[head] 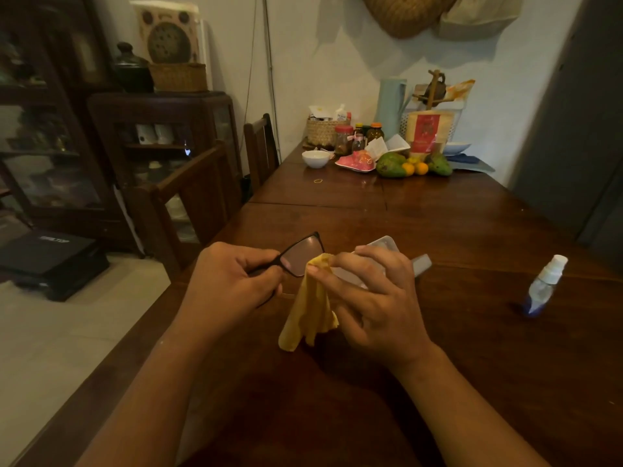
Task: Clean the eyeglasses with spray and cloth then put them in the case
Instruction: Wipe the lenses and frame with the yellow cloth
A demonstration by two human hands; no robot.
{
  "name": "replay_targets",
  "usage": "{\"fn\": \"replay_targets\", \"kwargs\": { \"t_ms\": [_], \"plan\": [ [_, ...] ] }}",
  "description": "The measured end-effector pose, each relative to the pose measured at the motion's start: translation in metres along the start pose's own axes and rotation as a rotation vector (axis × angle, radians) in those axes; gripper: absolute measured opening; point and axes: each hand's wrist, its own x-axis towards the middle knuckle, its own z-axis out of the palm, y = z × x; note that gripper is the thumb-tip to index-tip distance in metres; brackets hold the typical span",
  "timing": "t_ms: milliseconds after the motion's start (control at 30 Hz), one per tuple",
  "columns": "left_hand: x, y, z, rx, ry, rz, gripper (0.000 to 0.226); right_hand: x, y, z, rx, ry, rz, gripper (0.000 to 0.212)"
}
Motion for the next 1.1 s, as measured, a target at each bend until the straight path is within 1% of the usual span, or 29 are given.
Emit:
{"fn": "replay_targets", "kwargs": {
  "t_ms": [100,167,267,367,433,533,600,700,767,933,1000,1100],
  "plan": [
    [0.0,0.001,-0.001,-0.019,-0.012,0.008,0.04,0.001,-0.008,0.004,0.018,-0.049,-0.034,0.059],
    [0.0,0.002,-0.003,-0.015,-0.009,0.029,0.044,0.001,-0.01,0.007,0.018,-0.087,-0.059,0.064],
    [0.0,0.001,-0.003,-0.011,0.006,0.007,0.046,0.0,-0.001,0.003,0.019,-0.071,-0.006,0.06],
    [0.0,-0.001,-0.001,-0.003,0.003,-0.009,0.042,0.001,-0.004,0.001,0.04,-0.064,0.049,0.058],
    [0.0,-0.001,0.0,-0.009,-0.009,-0.001,0.037,0.005,-0.014,0.003,0.043,-0.093,0.01,0.061],
    [0.0,-0.002,0.001,0.006,-0.035,0.025,0.024,0.01,-0.021,0.007,0.035,-0.11,-0.041,0.064],
    [0.0,-0.002,0.002,0.014,-0.048,0.032,0.027,0.01,-0.017,0.005,0.024,-0.102,-0.045,0.064],
    [0.001,-0.001,0.001,0.018,-0.035,0.013,0.036,0.005,-0.006,0.001,0.036,-0.076,-0.036,0.057],
    [0.001,-0.001,0.001,0.024,-0.026,0.021,0.035,0.005,-0.005,0.0,0.048,-0.075,-0.025,0.056],
    [0.0,-0.002,0.002,0.014,-0.026,0.016,0.034,0.005,-0.014,0.006,0.045,-0.124,-0.043,0.067],
    [0.0,-0.003,0.001,0.007,-0.018,-0.006,0.032,0.003,-0.007,0.003,0.044,-0.112,-0.029,0.063],
    [0.0,-0.003,0.002,-0.001,-0.016,-0.021,0.026,0.002,0.0,-0.001,0.047,-0.063,0.062,0.058]
  ]
}}
